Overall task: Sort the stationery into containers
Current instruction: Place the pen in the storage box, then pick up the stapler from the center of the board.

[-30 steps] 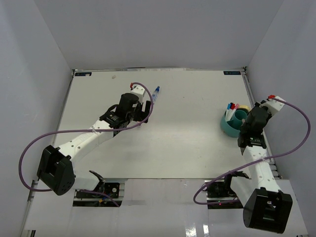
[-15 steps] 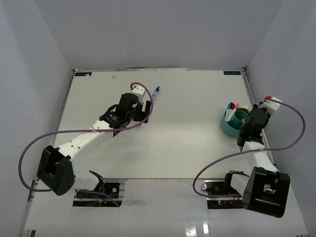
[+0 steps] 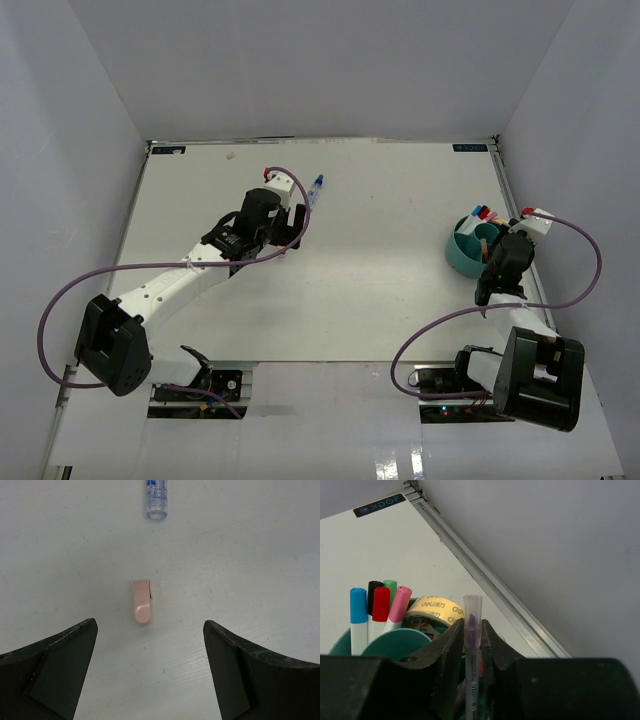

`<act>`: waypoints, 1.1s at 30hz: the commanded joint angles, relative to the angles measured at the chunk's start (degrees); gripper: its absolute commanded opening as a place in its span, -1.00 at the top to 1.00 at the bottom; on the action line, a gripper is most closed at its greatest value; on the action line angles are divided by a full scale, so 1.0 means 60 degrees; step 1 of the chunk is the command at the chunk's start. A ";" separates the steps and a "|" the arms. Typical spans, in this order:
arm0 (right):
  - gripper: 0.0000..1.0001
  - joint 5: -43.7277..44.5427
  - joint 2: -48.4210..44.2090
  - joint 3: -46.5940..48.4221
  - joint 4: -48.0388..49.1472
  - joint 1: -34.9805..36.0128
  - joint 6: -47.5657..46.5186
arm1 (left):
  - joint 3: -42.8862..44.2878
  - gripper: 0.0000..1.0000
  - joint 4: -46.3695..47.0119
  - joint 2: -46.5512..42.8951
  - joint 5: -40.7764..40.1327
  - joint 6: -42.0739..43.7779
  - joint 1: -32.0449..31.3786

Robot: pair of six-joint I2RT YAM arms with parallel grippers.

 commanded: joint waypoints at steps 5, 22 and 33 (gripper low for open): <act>0.25 -0.0368 -0.0538 -0.0230 0.0514 -0.0031 0.0246 | 0.0133 -0.96 0.0027 -0.0451 0.0070 -0.0057 -0.0030; -0.12 -0.1335 -0.2691 0.0164 -0.1374 -0.0031 0.0963 | 0.0133 -0.96 0.0012 -0.0305 0.0070 -0.0130 -0.0030; -0.67 -0.4492 -0.3000 0.3121 -0.5444 -0.0031 0.1916 | 0.0206 -0.96 -0.0193 0.0061 -0.0150 -0.0569 -0.0030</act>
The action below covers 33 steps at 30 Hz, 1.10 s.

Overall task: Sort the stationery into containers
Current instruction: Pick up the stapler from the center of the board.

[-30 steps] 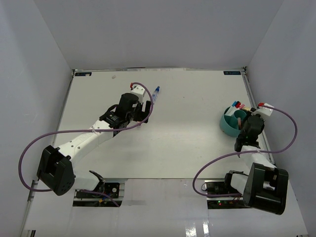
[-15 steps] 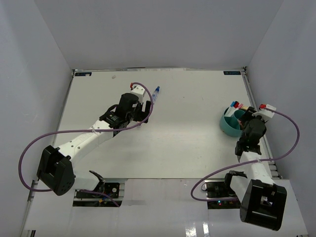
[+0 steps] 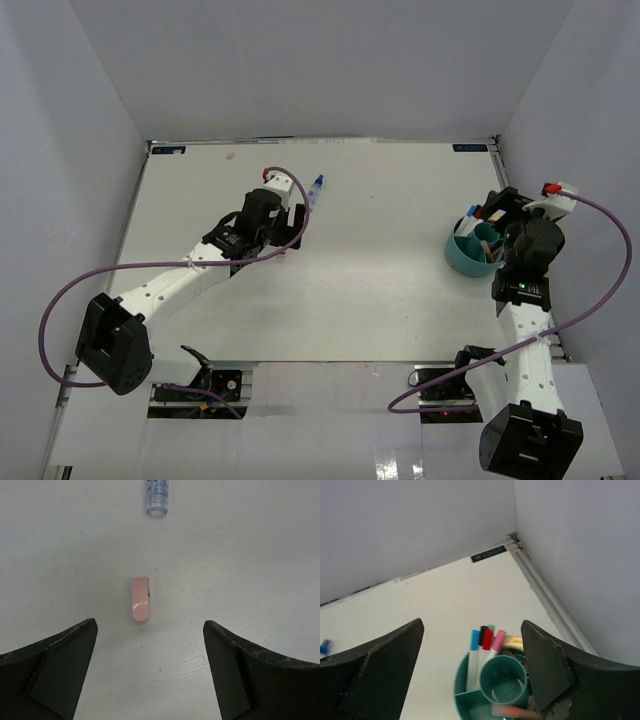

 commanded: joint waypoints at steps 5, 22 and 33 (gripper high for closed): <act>-0.86 -0.3541 0.0575 0.1162 -0.2169 -0.0016 0.0697 | 0.0308 -0.96 -0.0277 0.0521 -0.0048 -0.0351 0.0014; -0.91 -0.5024 0.0899 0.0708 -0.2111 0.1346 0.0551 | 0.2153 -0.94 -0.1947 0.3905 0.1827 -0.0966 0.1084; -0.91 -0.4657 0.0796 0.0678 -0.2170 0.1976 0.0214 | 0.2461 -0.63 -0.2357 0.4434 0.1798 -0.1039 0.1084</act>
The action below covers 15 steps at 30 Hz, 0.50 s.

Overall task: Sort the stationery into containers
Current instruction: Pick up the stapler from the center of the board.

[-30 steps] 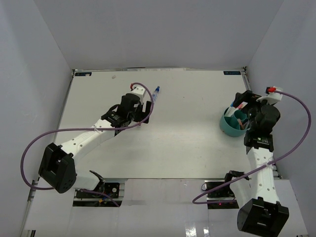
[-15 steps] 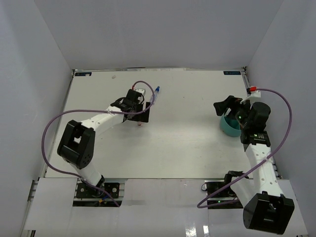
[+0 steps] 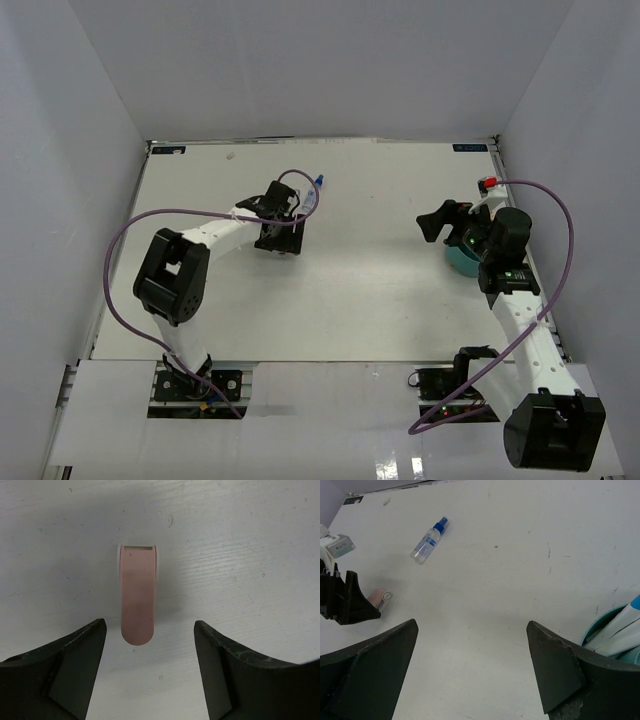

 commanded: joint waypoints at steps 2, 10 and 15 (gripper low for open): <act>-0.91 0.0159 -0.0133 -0.0025 0.0085 0.0075 -0.0245 | 0.0506 -0.54 -0.0198 0.0074 0.0061 -0.0067 -0.0020; -0.91 0.0232 -0.0221 -0.0039 0.0026 0.0368 -0.0318 | 0.0784 -0.34 -0.0256 0.0469 -0.0086 0.0036 -0.0035; -0.91 0.0232 -0.0192 -0.0054 0.0041 0.0397 -0.0333 | 0.0828 -0.19 -0.0271 0.0441 -0.0144 0.0079 -0.0093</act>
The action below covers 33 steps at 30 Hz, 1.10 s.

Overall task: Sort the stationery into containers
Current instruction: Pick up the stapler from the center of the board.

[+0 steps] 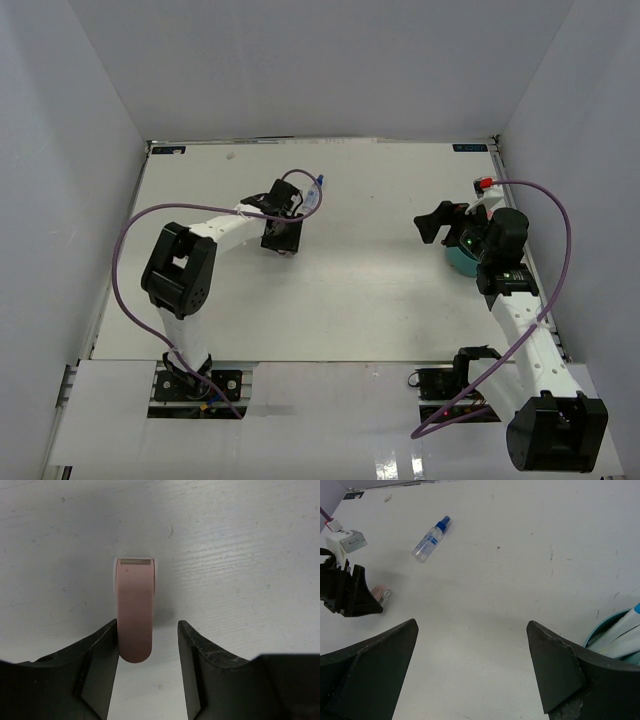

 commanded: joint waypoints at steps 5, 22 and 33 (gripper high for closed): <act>-0.91 -0.0052 -0.0031 -0.0039 0.0030 0.0080 -0.0115 | 0.0234 0.04 -0.0020 -0.0226 -0.0207 0.0138 -0.0104; -0.89 -0.2554 0.0335 0.0502 0.0044 0.0387 -0.0422 | -0.0922 0.43 0.1925 -0.2538 0.1973 0.2126 -0.0705; -0.86 -0.6288 0.1052 0.1218 0.0806 0.1251 -0.0949 | -0.1685 0.43 0.2515 -0.4342 0.6321 0.5263 -0.0705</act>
